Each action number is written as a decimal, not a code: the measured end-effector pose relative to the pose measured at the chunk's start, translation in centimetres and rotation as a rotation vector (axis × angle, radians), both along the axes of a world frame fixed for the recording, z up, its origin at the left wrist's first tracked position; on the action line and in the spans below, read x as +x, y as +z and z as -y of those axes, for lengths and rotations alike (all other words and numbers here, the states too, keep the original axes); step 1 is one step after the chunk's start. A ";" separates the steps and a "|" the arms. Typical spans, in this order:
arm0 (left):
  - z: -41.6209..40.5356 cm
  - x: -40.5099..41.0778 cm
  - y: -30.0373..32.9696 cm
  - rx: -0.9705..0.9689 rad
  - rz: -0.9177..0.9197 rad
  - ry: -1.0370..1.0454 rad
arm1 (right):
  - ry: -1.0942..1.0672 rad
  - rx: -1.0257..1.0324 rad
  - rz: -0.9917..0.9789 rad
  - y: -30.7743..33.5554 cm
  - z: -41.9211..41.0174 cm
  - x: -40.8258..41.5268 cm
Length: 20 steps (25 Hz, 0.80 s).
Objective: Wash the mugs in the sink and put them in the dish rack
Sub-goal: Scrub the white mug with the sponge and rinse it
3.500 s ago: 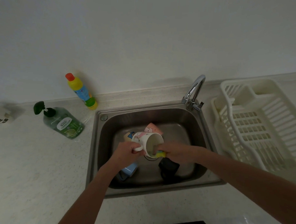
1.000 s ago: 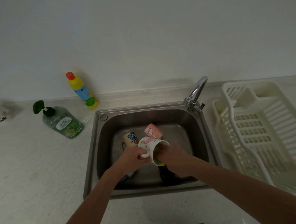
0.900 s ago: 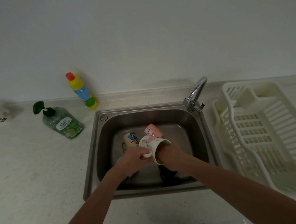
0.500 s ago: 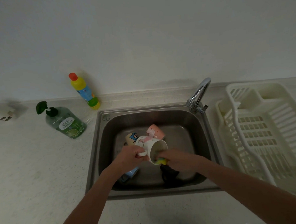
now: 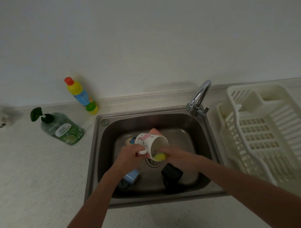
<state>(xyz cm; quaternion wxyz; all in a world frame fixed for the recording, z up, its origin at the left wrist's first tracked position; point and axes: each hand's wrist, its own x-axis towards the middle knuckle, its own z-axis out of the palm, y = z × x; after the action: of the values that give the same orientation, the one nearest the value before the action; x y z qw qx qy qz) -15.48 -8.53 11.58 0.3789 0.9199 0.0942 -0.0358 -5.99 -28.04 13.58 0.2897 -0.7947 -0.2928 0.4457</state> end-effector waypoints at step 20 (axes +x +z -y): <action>-0.3 0.5 0.1 -0.113 -0.153 -0.085 | 0.540 -0.104 0.613 -2.3 1.6 0.3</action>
<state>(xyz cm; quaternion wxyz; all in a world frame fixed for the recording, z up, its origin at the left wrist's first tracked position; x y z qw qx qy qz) -14.95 -8.21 11.73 0.4201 0.8948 0.0818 -0.1273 -5.71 -29.66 11.25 0.0209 -0.7988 -0.5408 0.2626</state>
